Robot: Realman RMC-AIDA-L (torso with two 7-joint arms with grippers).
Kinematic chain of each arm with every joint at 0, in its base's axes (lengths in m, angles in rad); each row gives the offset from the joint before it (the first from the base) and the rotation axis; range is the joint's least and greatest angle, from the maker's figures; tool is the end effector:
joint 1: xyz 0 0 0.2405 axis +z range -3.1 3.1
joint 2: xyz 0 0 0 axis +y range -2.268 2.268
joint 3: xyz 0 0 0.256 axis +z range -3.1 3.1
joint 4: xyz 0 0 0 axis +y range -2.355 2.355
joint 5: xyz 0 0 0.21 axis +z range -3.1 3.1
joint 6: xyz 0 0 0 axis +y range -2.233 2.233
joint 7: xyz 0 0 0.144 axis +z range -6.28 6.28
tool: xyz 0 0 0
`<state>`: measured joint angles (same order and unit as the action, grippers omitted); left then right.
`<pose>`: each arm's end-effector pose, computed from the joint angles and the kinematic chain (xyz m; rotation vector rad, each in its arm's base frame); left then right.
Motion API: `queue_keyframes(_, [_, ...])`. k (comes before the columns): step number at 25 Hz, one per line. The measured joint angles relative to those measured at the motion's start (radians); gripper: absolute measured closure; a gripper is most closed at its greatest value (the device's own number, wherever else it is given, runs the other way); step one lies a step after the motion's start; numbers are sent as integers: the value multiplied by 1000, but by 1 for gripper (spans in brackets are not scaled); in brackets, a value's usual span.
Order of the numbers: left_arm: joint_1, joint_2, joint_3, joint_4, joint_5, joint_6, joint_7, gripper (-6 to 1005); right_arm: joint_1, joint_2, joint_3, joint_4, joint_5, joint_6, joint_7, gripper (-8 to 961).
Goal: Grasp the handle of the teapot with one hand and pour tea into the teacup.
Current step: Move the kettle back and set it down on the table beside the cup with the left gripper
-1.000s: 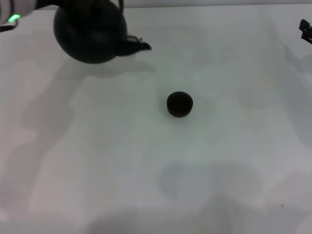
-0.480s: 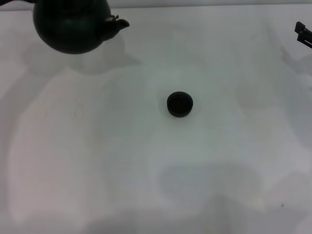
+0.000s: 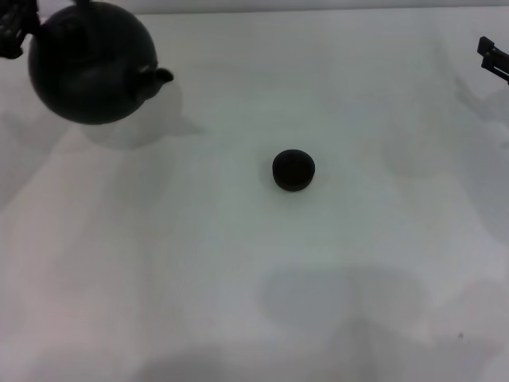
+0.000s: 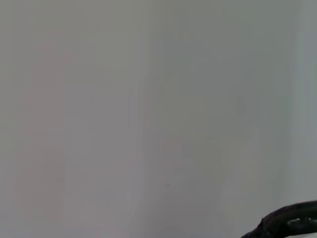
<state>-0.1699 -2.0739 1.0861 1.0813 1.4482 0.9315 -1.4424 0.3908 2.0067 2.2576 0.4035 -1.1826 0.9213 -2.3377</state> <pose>-0.2924 0.3448 0.0764 -2.0369 -0.6197 -0.6208 0.3642 0.3538 0.0398 -1.9230 0.6231 0.4834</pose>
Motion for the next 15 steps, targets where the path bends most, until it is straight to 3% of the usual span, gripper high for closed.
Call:
queue_keyframes(3, [17, 1, -49, -82, -75, 57, 90, 898, 0, 0, -1, 0, 0, -2, 0, 85])
queue_keyframes(15, [18, 0, -199, -375, -149, 255, 333, 899, 0, 0, -34, -1, -2, -18, 0, 84])
